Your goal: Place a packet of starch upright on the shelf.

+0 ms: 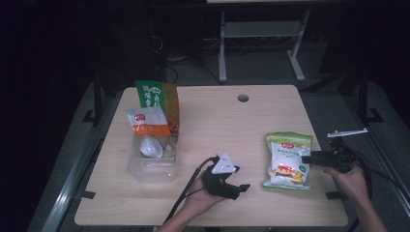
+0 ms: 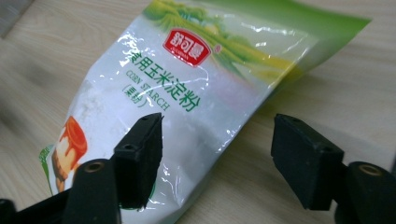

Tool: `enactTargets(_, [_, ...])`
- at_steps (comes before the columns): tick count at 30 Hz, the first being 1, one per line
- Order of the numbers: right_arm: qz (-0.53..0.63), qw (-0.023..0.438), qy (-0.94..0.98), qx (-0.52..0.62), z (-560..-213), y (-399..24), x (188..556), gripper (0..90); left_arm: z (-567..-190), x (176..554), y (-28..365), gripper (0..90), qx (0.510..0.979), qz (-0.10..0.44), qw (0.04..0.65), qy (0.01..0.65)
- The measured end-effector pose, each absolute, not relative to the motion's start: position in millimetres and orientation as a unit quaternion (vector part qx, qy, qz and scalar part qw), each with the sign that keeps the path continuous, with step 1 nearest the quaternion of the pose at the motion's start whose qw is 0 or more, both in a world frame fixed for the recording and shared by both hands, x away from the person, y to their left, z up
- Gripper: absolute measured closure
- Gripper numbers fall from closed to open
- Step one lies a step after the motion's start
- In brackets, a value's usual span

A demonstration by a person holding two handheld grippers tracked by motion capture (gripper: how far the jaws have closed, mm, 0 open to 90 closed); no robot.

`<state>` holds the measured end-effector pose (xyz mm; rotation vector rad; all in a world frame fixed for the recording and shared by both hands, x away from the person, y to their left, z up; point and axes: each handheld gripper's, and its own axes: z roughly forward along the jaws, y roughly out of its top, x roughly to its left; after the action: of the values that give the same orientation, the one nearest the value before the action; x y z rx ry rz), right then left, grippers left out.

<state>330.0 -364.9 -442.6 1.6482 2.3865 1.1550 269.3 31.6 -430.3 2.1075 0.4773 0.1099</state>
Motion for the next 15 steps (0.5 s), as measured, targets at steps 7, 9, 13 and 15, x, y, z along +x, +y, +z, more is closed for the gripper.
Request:
enactTargets(7, [0.406,-0.033,0.753,0.517,-451.1,-364.8,330.8,58.9,-431.7,271.0,20.4,32.4,0.859,0.039,0.471,0.195])
enactTargets(9, [0.405,-0.035,0.753,0.518,-450.1,-363.2,329.9,62.0,-432.7,271.2,19.2,32.4,0.858,0.037,0.472,0.197])
enactTargets(13, [0.404,-0.043,0.759,0.509,-450.2,-358.4,328.1,65.9,-433.5,272.0,18.3,32.4,0.857,0.035,0.474,0.2])
enactTargets(15, [0.402,-0.043,0.762,0.506,-449.6,-355.5,326.7,66.9,-433.5,272.5,18.4,32.5,0.858,0.037,0.472,0.199])
